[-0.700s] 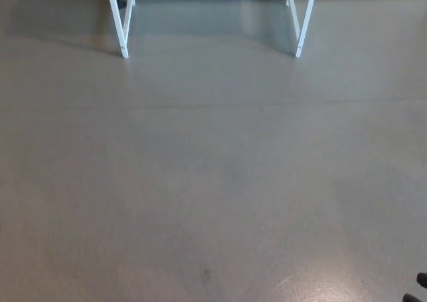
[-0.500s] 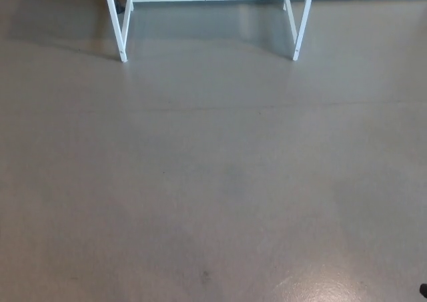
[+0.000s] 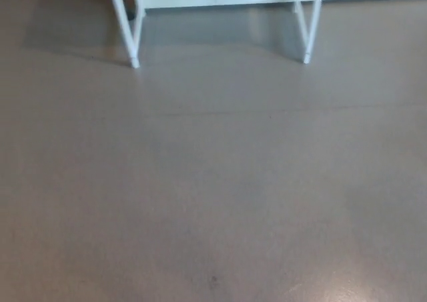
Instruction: The robot walk towards a table in front and uses its left hand to pick up the pot from the base and pour water to the cup on the right hand side
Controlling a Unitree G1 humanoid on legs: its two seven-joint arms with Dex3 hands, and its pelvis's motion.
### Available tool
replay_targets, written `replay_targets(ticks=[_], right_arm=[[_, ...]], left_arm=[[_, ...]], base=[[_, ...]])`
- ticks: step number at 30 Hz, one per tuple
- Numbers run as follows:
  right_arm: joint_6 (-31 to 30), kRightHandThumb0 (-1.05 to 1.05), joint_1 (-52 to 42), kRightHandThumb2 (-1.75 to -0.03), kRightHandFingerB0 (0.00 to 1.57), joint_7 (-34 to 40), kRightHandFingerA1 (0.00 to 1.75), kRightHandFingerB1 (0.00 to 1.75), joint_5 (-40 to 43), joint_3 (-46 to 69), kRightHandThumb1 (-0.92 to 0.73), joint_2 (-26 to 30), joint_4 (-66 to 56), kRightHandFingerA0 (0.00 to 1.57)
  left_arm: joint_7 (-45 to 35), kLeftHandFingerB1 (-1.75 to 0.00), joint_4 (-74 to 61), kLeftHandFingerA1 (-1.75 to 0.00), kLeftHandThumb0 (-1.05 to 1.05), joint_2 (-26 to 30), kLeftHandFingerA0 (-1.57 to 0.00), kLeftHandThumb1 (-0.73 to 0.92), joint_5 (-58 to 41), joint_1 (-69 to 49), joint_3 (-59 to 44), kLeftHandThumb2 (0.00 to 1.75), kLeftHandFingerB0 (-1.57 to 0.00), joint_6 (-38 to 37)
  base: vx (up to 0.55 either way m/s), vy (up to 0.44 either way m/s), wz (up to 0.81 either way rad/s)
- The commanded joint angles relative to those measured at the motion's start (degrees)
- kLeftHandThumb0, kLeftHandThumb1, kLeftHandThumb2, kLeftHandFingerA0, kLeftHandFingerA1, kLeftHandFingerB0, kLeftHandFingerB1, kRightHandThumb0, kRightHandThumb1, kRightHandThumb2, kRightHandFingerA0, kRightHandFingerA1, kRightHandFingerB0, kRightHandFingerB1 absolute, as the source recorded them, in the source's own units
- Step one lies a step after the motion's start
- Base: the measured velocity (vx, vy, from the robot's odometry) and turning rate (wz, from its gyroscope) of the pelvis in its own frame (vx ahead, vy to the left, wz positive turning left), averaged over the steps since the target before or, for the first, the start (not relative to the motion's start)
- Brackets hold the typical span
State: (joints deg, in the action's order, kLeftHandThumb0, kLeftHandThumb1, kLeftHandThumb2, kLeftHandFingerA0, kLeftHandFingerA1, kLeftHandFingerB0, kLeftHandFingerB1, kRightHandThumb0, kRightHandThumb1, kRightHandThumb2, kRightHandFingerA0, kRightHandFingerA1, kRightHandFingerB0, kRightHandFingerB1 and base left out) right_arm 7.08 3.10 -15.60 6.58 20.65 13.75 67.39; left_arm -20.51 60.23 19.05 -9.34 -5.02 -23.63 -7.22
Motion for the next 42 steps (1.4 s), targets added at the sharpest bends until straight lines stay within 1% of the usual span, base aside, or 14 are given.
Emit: replay_targets(ticks=[1,5,6,16,17,18,19,32,33,35,36,37,38,42], right_arm=[[1.8,-0.46,-1.1,-0.85,0.35,-0.8,0.82,0.70,1.3,0.1,-0.13,0.0,0.4,0.73],[1.9,-0.46,-1.3,-0.85,0.35,-1.1,0.82,0.70,1.6,0.1,-0.13,0.0,0.5,0.73],[1.9,-0.47,-1.3,-0.84,0.33,-0.8,0.79,0.68,1.4,-0.2,-0.14,-0.2,0.4,0.62],[2.4,-0.45,-1.9,-0.86,0.35,-0.2,0.79,0.69,1.2,-0.4,-0.14,0.1,1.6,0.66],[3.0,-0.45,-3.3,-0.85,0.35,-0.8,0.81,0.70,1.6,0.0,-0.13,0.1,2.0,0.71],[3.3,-0.45,-3.9,-0.85,0.35,-1.0,0.81,0.70,1.8,0.2,-0.13,0.2,2.1,0.71],[4.1,-0.54,-3.8,-0.85,0.36,-0.6,0.81,0.71,0.8,-0.6,-0.16,0.4,2.3,0.74],[7.5,-0.59,-6.1,-0.83,0.35,-0.8,0.81,0.70,0.3,-2.4,-0.17,0.4,4.0,0.72],[7.1,-0.55,-6.3,-0.71,0.33,-1.5,0.79,0.73,0.8,-2.1,-0.22,0.5,4.1,0.79],[6.9,-0.55,-6.3,-0.71,0.33,-1.7,0.79,0.73,1.1,-1.9,-0.22,0.5,4.3,0.79],[7.1,-0.59,-6.5,-0.79,0.35,-1.5,0.82,0.71,0.8,-2.1,-0.15,0.5,4.1,0.79],[7.2,-0.59,-6.7,-0.79,0.35,-1.2,0.82,0.71,0.6,-2.4,-0.15,0.6,3.9,0.79],[7.1,-0.54,-6.5,-0.71,0.36,-1.1,0.79,0.74,0.7,-2.3,-0.20,0.6,4.1,0.85],[7.3,-0.56,-6.7,-0.73,0.35,-1.1,0.79,0.74,0.6,-2.4,-0.21,0.8,3.8,0.79]], left_arm=[[-0.7,-0.37,0.7,-0.40,-0.10,1.3,-0.38,0.46,-0.5,-0.6,0.4,0.54,-0.49,-1.9],[-0.7,-0.37,0.7,-0.40,-0.10,1.4,-0.38,0.46,-0.5,-0.9,0.8,0.54,-0.49,-2.3],[-0.4,-0.37,1.2,-0.40,-0.08,1.7,-0.38,0.46,-0.2,-0.1,1.1,0.54,-0.48,-1.9],[-0.4,-0.36,2.4,-0.40,-0.09,1.6,-0.38,0.48,-0.7,-0.9,1.4,0.55,-0.46,-2.8],[-0.1,-0.37,2.5,-0.41,-0.11,1.4,-0.46,0.47,-0.5,-2.0,1.5,0.54,-0.47,-3.2],[0.0,-0.37,2.5,-0.41,-0.11,1.3,-0.46,0.47,-0.4,-2.4,1.6,0.54,-0.47,-3.4],[0.2,-0.36,2.4,-0.40,-0.11,1.3,-0.45,0.47,-0.1,-2.1,2.0,0.54,-0.46,-3.5],[0.5,-0.37,3.9,-0.41,-0.14,1.9,-0.46,0.47,0.3,-3.2,3.6,0.55,-0.47,-5.2],[0.5,-0.38,4.9,-0.42,-0.16,2.1,-0.44,0.45,0.4,-3.0,3.6,0.56,-0.48,-5.4],[0.5,-0.38,5.4,-0.42,-0.16,2.1,-0.44,0.45,0.4,-2.9,3.7,0.56,-0.48,-5.6],[0.3,-0.37,5.2,-0.41,-0.15,2.1,-0.45,0.48,0.3,-3.0,3.8,0.56,-0.48,-5.7],[0.1,-0.37,4.9,-0.41,-0.15,2.0,-0.45,0.48,0.2,-3.2,3.9,0.56,-0.48,-5.7],[-0.4,-0.37,4.9,-0.41,-0.14,2.0,-0.42,0.49,0.1,-3.1,3.9,0.56,-0.46,-5.6],[0.8,-0.38,6.1,-0.42,-0.15,1.8,-0.46,0.48,0.2,-2.1,4.1,0.56,-0.48,-5.3]], base=[[0.00,0.000,0.00],[0.07,0.147,-0.10],[0.17,0.244,-0.32],[0.19,0.115,0.05],[0.21,0.023,0.15],[0.25,-0.043,0.09],[0.26,-0.075,0.14],[0.29,-0.137,0.01],[0.24,0.047,-0.14],[0.24,0.092,-0.17],[0.30,0.139,-0.19],[0.36,0.168,-0.18],[0.44,0.166,-0.02],[0.36,0.230,-0.14]])
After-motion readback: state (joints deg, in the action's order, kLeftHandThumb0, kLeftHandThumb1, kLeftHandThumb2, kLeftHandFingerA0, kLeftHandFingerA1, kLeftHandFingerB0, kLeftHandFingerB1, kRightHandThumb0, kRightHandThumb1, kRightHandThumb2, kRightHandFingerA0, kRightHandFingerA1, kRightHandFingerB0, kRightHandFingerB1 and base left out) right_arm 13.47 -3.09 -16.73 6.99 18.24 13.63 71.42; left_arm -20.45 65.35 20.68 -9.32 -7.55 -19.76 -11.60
